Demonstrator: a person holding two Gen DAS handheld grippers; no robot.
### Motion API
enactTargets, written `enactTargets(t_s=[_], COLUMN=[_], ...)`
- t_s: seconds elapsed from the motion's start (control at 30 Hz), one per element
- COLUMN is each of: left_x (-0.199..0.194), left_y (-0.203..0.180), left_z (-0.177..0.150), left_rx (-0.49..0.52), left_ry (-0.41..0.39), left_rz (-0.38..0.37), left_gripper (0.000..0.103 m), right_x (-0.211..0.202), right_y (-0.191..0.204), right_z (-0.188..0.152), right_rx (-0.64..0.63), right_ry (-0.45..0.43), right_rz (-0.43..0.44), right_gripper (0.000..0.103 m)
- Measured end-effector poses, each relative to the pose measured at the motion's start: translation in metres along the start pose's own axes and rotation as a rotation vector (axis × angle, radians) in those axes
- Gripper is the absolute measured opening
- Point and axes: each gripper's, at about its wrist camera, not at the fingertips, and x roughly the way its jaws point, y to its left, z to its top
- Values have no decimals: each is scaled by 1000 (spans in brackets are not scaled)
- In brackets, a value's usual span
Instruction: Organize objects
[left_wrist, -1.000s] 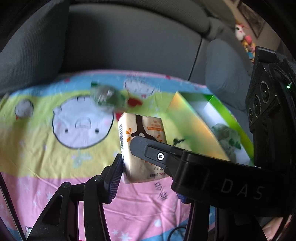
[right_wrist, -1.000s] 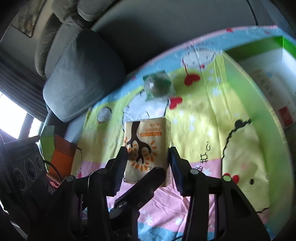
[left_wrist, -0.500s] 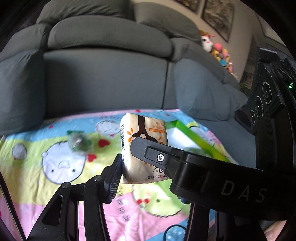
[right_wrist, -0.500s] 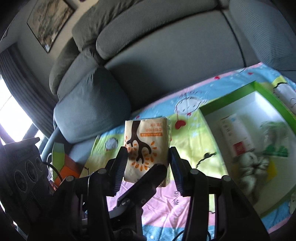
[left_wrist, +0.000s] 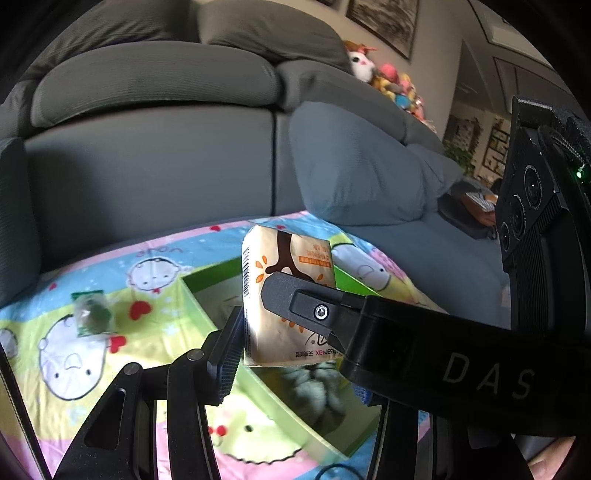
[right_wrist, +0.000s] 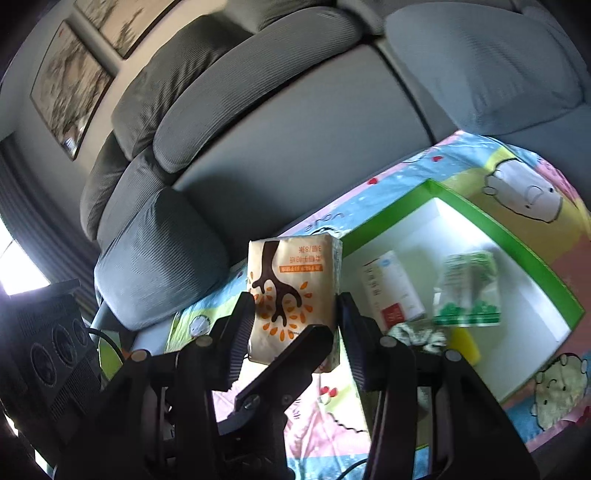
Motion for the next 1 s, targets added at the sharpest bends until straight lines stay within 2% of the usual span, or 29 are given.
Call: enactTargets(t_s=[0.27,0.53,1.0], left_x=[31,59,90], left_y=[-26,-34,-26], left_z=[2,-4,-18], left_rx=[39,31,-53], left_ry=[52,127,255], left_rz=[-44,-87,-170], left_gripper=[51,51,51], right_x=[-10,-7,8], right_y=[-35,-63,-83], right_z=[5,7,3], right_rx=[75,149,182], right_ry=[-23,2,72], right_rz=[-50,-106,-241], right_gripper=[46,46,46])
